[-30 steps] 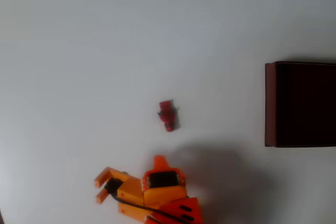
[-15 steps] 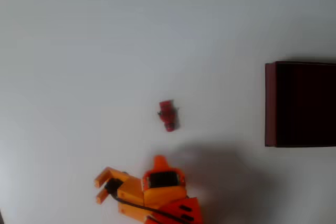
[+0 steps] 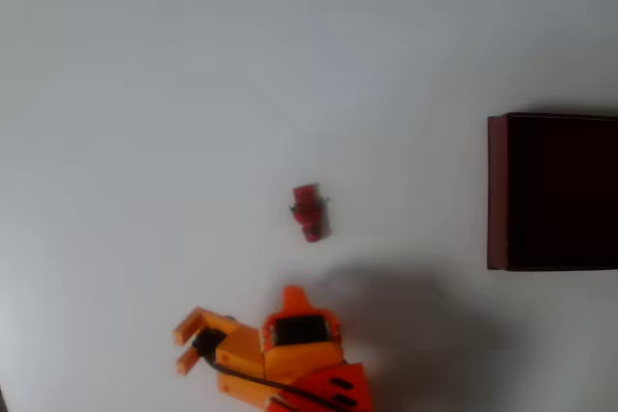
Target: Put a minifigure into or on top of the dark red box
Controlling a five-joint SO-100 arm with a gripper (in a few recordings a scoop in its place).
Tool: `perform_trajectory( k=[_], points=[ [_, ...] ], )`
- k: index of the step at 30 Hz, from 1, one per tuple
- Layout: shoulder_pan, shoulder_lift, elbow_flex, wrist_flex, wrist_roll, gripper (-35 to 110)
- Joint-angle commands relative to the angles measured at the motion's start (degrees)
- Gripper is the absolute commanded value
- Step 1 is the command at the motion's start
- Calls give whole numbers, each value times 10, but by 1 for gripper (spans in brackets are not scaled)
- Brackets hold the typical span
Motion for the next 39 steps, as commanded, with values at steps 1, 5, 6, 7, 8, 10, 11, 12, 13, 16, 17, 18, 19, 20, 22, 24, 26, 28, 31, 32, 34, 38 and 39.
perform_trajectory(
  k=[1,5,6,7,8,10,11,12,13,16,17,18,19,20,22,24,26,28,31,32,34,38,39],
  points=[
    [-1,4,-16,11,2,0],
    [-1,4,-16,11,2,0],
    [-1,4,-16,11,2,0],
    [-1,4,-16,11,2,0],
    [-1,4,-16,11,2,0],
    [-1,4,-16,11,2,0],
    [-1,4,-16,11,2,0],
    [-1,4,-16,11,2,0],
    [-1,4,-16,11,2,0],
    [-1,4,-16,11,2,0],
    [-1,4,-16,11,2,0],
    [-1,4,-16,11,2,0],
    [-1,4,-16,11,2,0],
    [-1,4,-16,11,2,0],
    [-1,4,-16,11,2,0],
    [-1,4,-16,11,2,0],
    [-1,4,-16,11,2,0],
    [-1,4,-16,11,2,2],
    [18,4,-16,11,19,3],
    [25,4,-16,11,26,2],
    [34,4,-16,11,36,4],
    [44,4,-12,11,98,8],
    [45,4,-13,12,140,8]
  ],
)
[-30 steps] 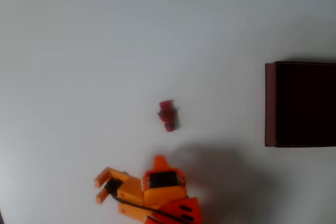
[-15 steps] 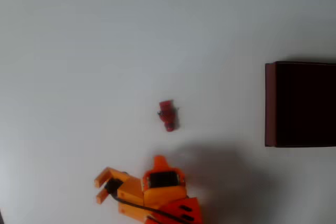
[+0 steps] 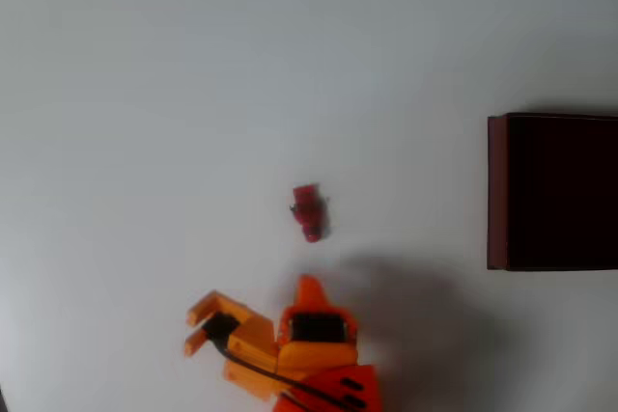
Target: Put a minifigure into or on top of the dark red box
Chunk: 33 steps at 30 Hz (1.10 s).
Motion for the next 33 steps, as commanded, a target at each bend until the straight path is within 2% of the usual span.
perform_trajectory(
  k=[1,5,8,12,22,28,33],
  points=[
    [5,4,-19,18,114,7],
    [6,4,-66,24,242,5],
    [-16,4,-86,50,337,12],
    [-11,5,-111,62,456,15],
    [-10,5,-137,91,693,18],
    [11,-28,-121,51,749,20],
    [29,-165,-159,-9,748,23]
  ],
)
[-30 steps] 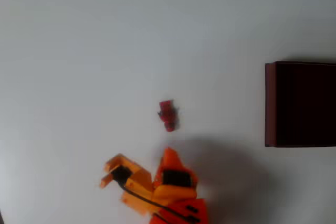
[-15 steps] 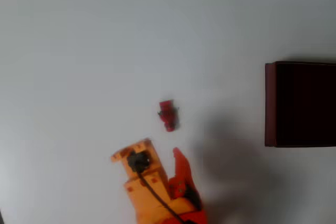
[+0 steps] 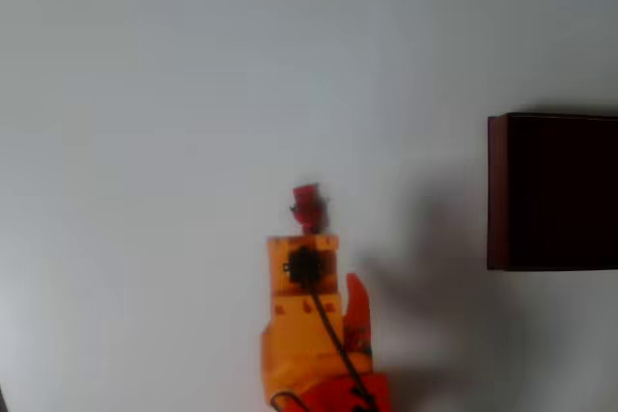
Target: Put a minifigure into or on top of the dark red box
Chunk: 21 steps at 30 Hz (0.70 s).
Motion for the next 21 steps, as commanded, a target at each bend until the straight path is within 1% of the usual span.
perform_trajectory(
  k=[1,4,6,11,21],
  points=[
    [3,-117,-60,-24,7,23],
    [10,-270,-143,-18,-10,24],
    [7,-331,-166,-34,-5,24],
    [-6,-394,-148,-114,20,25],
    [-22,-561,-203,-148,52,25]
  ],
)
